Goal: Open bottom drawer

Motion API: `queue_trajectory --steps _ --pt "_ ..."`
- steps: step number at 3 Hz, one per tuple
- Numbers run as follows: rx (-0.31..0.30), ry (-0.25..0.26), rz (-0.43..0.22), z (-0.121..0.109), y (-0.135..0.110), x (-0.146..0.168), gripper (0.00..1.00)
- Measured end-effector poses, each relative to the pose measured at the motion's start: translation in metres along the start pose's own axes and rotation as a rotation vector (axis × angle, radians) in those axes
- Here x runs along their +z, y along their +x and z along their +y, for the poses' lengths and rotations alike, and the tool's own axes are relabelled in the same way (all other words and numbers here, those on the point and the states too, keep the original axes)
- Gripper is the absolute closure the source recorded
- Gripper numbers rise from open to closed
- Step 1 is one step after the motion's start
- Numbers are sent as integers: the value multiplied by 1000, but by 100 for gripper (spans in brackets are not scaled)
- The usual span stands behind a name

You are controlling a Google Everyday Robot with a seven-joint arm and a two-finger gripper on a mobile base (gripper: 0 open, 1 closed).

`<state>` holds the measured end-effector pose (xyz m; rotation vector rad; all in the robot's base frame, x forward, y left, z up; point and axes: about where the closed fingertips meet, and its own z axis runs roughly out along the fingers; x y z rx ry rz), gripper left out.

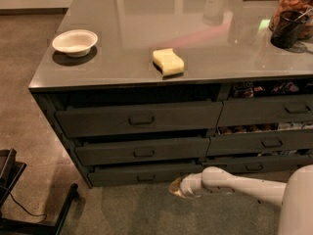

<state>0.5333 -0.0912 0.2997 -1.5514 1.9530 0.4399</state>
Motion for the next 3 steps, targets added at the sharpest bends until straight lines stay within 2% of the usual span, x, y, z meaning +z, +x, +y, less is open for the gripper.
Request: queue_trajectory --steps 1,2,3 --pt "0 0 0 0 0 0 100" --pt "3 5 5 -1 4 7 81" --pt "-1 1 5 -7 9 16 58"
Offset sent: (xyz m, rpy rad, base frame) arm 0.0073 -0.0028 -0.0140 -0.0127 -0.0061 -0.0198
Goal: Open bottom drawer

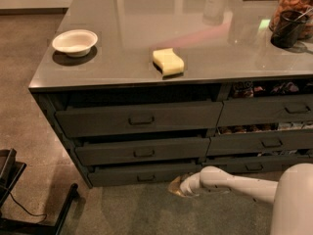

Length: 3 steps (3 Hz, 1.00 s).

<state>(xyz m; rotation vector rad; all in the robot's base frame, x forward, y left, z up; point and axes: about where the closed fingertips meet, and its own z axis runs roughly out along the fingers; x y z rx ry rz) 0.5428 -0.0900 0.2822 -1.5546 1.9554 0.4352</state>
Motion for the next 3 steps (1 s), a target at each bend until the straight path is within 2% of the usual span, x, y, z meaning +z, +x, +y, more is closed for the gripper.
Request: queue_trajectory --steps 2,3 --pt "-24 -17 4 -17 15 22 11" --pt "-32 -24 -4 -24 23 36 0"
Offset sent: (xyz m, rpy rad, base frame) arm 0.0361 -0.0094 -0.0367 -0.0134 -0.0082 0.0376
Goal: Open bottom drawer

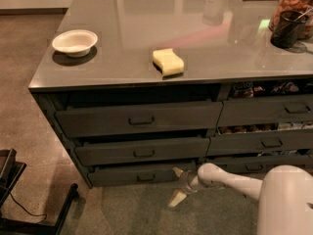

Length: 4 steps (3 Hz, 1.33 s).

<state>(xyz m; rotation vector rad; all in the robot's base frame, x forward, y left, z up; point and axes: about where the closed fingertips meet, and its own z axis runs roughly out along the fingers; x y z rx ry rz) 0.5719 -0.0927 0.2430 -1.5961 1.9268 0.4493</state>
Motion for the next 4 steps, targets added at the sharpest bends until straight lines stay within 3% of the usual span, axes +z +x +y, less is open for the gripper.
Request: queue_trajectory --steps 2,4 --pt "-11 -10 -41 -14 6 29 0" --pt "-67 -47 -78 -28 -9 65 0"
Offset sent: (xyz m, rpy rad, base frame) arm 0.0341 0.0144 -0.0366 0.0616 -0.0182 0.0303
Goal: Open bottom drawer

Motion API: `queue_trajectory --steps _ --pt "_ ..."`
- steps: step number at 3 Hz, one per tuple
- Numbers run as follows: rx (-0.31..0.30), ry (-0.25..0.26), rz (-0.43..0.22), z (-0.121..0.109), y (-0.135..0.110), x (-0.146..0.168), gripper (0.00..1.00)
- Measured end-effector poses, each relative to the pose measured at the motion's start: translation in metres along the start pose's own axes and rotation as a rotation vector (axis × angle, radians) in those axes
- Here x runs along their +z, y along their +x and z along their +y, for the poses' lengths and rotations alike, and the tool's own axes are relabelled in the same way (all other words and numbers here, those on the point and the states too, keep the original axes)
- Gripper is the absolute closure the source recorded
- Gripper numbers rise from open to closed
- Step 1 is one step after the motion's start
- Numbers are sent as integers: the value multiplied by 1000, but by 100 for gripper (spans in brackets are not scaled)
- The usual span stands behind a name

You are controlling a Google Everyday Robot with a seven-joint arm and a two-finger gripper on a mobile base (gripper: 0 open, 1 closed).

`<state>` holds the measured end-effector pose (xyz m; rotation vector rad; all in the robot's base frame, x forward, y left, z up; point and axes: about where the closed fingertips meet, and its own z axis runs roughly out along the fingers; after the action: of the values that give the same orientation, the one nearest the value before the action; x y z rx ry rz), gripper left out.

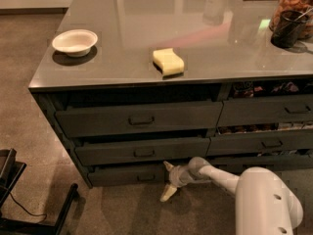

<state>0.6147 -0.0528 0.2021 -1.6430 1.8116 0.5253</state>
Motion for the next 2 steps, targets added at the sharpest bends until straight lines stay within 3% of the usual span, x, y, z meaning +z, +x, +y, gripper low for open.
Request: queue_trajectory --steps 2 --pt "-69 -27 -1 -16 -17 27 0"
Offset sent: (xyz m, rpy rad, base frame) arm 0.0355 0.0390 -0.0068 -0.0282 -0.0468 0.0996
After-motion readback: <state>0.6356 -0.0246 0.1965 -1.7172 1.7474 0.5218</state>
